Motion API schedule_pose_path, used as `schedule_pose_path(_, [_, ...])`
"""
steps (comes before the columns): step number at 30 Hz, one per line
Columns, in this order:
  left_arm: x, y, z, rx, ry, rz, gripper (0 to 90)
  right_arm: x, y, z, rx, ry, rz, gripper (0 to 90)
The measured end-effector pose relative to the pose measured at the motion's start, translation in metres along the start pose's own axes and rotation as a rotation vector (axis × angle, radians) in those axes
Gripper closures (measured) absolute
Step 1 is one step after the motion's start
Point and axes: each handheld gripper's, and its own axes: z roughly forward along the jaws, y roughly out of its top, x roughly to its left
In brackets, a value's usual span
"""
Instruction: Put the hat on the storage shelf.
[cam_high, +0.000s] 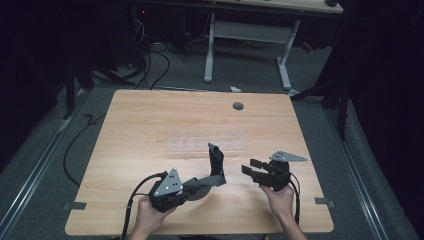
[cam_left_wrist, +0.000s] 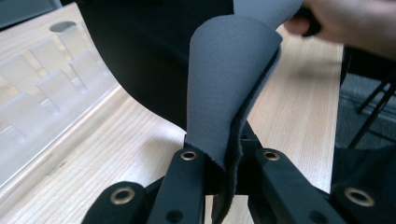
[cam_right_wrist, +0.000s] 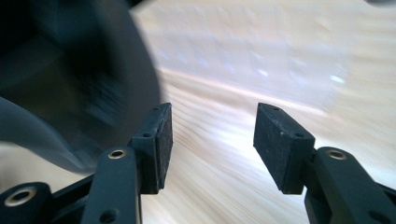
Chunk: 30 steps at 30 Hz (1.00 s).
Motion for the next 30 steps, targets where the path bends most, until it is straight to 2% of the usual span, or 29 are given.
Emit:
schedule_pose_path(5, [0.002,0.003,-0.002,-0.028,0.019,-0.019,86.2,-0.019,-0.022,0.008,0.083,-0.152,-0.021,46.0])
schedule_pose_path(7, [0.004,0.005,-0.002,-0.040,0.027,-0.029,86.1,-0.023,-0.027,0.011,0.121,-0.198,-0.030,46.5])
schedule_pose_path(8, [0.005,0.006,-0.002,-0.046,0.029,-0.031,86.1,-0.027,-0.032,0.014,0.150,-0.252,-0.041,46.5])
schedule_pose_path(9, [0.006,0.007,-0.002,-0.054,0.033,-0.035,86.1,-0.027,-0.032,0.014,0.150,-0.252,-0.041,46.5])
schedule_pose_path(10, [0.007,0.009,-0.003,-0.063,0.040,-0.042,86.1,-0.028,-0.036,0.015,0.161,-0.310,-0.064,45.6])
schedule_pose_path(12, [0.009,0.013,-0.004,-0.081,0.050,-0.054,86.1,-0.029,-0.037,0.015,0.165,-0.326,-0.068,44.8])
schedule_pose_path(13, [0.011,0.014,-0.005,-0.087,0.055,-0.057,86.1,-0.030,-0.038,0.016,0.178,-0.359,-0.088,43.7])
schedule_pose_path(20, [0.020,0.025,-0.008,-0.124,0.084,-0.075,86.0,-0.033,-0.044,0.016,0.152,-0.371,-0.086,41.4])
schedule_pose_path(26, [0.028,0.034,-0.008,-0.143,0.108,-0.098,86.1,-0.033,-0.044,0.016,0.153,-0.372,-0.084,40.5])
schedule_pose_path(30, [0.031,0.043,-0.010,-0.152,0.127,-0.092,86.1,-0.033,-0.043,0.017,0.153,-0.371,-0.090,40.0])
